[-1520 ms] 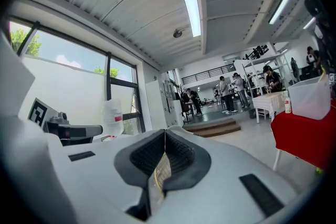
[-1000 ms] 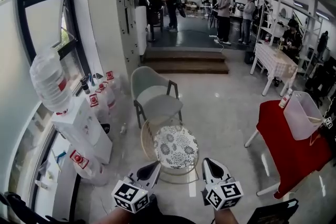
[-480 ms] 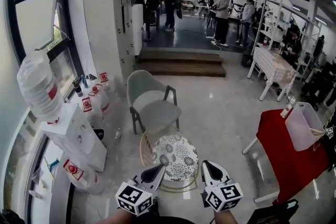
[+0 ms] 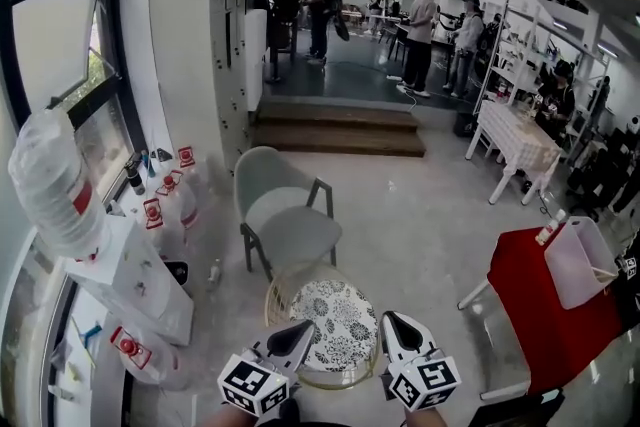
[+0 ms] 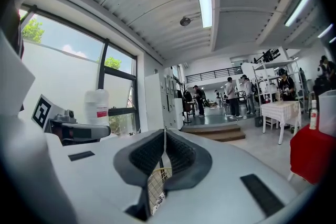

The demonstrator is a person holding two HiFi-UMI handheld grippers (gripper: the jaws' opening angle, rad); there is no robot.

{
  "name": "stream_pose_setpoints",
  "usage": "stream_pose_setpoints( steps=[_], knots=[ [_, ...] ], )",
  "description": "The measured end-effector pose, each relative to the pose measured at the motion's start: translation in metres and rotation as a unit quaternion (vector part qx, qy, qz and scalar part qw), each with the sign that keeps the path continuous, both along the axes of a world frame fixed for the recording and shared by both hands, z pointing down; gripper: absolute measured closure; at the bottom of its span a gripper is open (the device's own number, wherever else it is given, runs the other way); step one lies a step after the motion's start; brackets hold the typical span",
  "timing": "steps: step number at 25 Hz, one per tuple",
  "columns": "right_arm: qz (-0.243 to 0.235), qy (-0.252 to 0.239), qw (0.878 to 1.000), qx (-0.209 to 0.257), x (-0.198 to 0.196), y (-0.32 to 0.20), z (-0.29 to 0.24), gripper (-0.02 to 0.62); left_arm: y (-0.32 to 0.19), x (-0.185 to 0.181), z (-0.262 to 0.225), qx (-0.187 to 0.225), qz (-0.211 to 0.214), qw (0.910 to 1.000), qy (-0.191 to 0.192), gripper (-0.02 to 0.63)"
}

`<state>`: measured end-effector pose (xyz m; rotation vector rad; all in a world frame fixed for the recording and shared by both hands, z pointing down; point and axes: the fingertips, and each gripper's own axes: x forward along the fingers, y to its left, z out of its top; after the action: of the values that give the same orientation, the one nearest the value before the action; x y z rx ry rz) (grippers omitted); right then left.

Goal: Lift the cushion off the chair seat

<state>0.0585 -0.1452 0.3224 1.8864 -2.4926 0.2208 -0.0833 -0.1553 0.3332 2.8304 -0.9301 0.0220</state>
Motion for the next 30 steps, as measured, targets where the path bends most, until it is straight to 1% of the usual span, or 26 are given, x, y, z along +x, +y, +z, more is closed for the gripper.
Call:
stream_pose_setpoints(
  steps=[8, 11, 14, 18, 23, 30],
  knots=[
    [0.007, -0.005, 1.0, -0.005, -0.011, -0.06, 0.009, 0.563, -0.055, -0.015, 0.003, -0.005, 0.01, 0.9999, 0.0, 0.598],
    [0.011, -0.009, 1.0, -0.007, -0.009, -0.075, 0.013, 0.547, -0.069, -0.015, 0.004, -0.004, 0.015, 0.9999, -0.003, 0.598],
    [0.008, -0.01, 1.0, -0.012, -0.004, -0.086, 0.018, 0.529, -0.081, -0.01, 0.006, -0.01, 0.012, 0.9999, -0.003, 0.598],
    [0.009, -0.015, 1.0, -0.015, 0.009, -0.097, 0.023, 0.508, -0.09, 0.003, 0.012, -0.022, 0.003, 0.9997, -0.005, 0.598],
    [-0.013, -0.019, 0.999, -0.028, 0.035, -0.112, 0.032, 0.468, -0.1, 0.027, 0.017, -0.03, -0.021, 0.9993, -0.006, 0.598],
    [-0.019, -0.021, 0.998, -0.058, 0.073, -0.134, 0.069, 0.419, -0.116, 0.058, 0.051, -0.058, -0.042, 0.9972, -0.022, 0.598]
  ],
)
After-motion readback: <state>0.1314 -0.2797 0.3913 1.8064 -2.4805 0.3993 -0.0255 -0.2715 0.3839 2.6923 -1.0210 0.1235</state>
